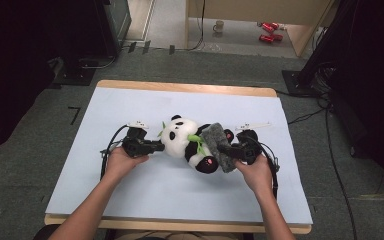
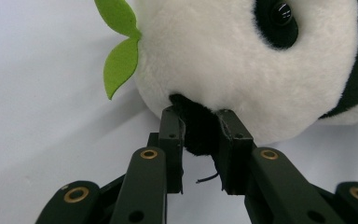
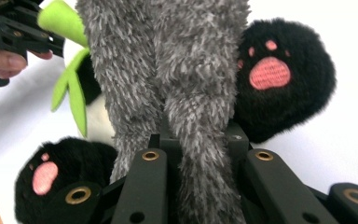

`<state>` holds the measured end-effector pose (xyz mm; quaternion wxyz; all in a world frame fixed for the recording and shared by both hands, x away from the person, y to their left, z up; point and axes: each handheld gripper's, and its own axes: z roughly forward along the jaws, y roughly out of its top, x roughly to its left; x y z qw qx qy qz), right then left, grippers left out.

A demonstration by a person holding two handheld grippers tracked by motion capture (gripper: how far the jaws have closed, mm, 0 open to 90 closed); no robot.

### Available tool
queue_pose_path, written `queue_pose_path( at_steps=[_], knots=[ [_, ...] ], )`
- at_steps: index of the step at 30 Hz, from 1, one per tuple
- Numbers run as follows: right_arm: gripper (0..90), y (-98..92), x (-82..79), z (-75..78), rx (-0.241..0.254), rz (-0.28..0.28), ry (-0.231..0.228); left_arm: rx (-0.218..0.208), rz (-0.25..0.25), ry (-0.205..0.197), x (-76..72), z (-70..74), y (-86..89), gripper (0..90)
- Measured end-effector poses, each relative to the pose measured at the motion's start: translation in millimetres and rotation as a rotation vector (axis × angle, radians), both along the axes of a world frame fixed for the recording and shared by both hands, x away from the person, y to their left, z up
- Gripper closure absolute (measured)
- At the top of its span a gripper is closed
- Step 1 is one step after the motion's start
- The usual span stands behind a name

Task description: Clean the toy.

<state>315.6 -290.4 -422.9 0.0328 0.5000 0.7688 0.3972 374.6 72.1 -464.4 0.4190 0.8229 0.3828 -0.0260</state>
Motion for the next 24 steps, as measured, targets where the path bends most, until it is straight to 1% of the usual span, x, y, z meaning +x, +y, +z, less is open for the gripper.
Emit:
queue_pose_path(
  at_steps=[4, 6, 10, 13, 14, 17, 19, 20, 21, 22, 23, 24],
  knots=[
    [77.2, -7.2, -3.4, -4.5, -0.013, -0.022, 0.012, -0.012, 0.004, 0.011, 3.7, 1.5, -1.3, 75.1],
    [77.2, -10.3, -5.2, -7.0, -0.015, -0.032, 0.025, -0.018, 0.006, 0.013, 5.6, 2.3, -2.1, 75.1],
    [77.4, -14.4, -7.8, -13.3, 0.009, -0.034, 0.043, -0.022, 0.004, 0.019, 8.4, 3.7, -2.8, 75.4],
    [77.4, -16.7, -10.6, -16.5, -0.003, -0.043, 0.057, -0.029, 0.004, 0.024, 9.2, 4.8, -2.9, 75.6],
    [77.4, -17.2, -10.9, -17.0, -0.007, -0.042, 0.06, -0.037, 0.004, 0.025, 9.4, 5.1, -2.6, 75.6],
    [77.5, -21.7, -10.5, -18.1, -0.069, -0.057, 0.074, -0.047, 0.007, 0.03, 9.6, 6.0, -1.8, 75.7],
    [77.6, -28.1, -9.2, -17.7, -0.107, -0.079, 0.085, -0.046, 0.013, 0.038, 9.8, 5.9, -1.6, 75.8],
    [77.8, -32.3, -9.0, -17.2, -0.118, -0.091, 0.091, -0.047, 0.016, 0.045, 10.0, 5.9, -1.2, 75.8],
    [77.9, -37.6, -8.9, -16.8, -0.119, -0.106, 0.096, -0.048, 0.017, 0.05, 10.2, 6.0, -0.9, 75.8],
    [78.0, -42.9, -9.1, -15.2, -0.109, -0.127, 0.107, -0.049, 0.017, 0.053, 10.3, 6.1, -0.9, 75.9],
    [78.0, -48.0, -9.7, -12.4, -0.096, -0.138, 0.104, -0.049, 0.017, 0.055, 10.3, 5.9, -0.9, 75.9],
    [78.0, -51.9, -10.8, -7.8, -0.074, -0.143, 0.091, -0.048, 0.017, 0.059, 10.3, 5.8, -1.0, 76.0]
  ],
)
